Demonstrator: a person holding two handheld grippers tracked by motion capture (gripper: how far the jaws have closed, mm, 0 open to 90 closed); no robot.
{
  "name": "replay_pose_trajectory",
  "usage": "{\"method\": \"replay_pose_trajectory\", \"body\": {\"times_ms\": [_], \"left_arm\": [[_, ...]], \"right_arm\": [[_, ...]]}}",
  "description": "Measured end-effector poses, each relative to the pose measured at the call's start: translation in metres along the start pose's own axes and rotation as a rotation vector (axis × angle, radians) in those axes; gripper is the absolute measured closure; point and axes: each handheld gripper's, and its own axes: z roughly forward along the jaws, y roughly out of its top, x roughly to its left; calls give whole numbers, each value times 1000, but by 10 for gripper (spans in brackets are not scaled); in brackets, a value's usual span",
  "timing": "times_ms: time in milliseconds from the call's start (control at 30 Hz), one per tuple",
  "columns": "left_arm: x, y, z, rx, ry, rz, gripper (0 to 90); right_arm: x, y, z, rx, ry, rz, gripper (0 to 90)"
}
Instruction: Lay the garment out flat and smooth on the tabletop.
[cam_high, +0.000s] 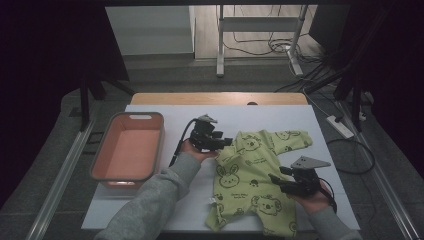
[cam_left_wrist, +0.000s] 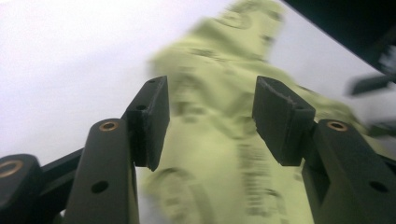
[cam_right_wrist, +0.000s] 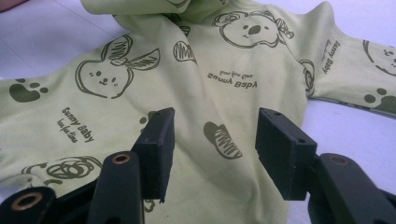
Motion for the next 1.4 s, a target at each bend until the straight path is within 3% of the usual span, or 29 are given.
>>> {"method": "replay_pose_trajectory", "body": {"times_ms": [100,267,333,500,567,667,767,900,1000,1400], "left_arm": [[8,-3,9,61,27,1,443],[6,-7,23,137,8,27,374],[8,-8,28,154,26,25,351],[15,-13,40,228,-40,11,310],[14,-15,43,238,-48,12,309],[13,-17,46,246,-73,13,365],[11,-19,49,257,-102,24,502],[5,-19,48,255,-67,49,678],[2,-18,46,244,-38,68,746],[7,-12,11,105,31,48,765]], "right_arm": [[0,0,0,5,-1,-5,477],[0,-1,0,3,1,0,478],[0,-1,0,1,2,0,478],[0,-1,0,1,1,-1,478],[-1,-1,0,3,-1,1,478],[-1,-1,0,6,-2,-1,478],[-1,-1,0,4,-2,-1,479],[-1,-1,-1,3,-5,2,480],[-2,-2,-1,2,-9,2,481],[-2,-3,0,7,-12,2,480]]}}
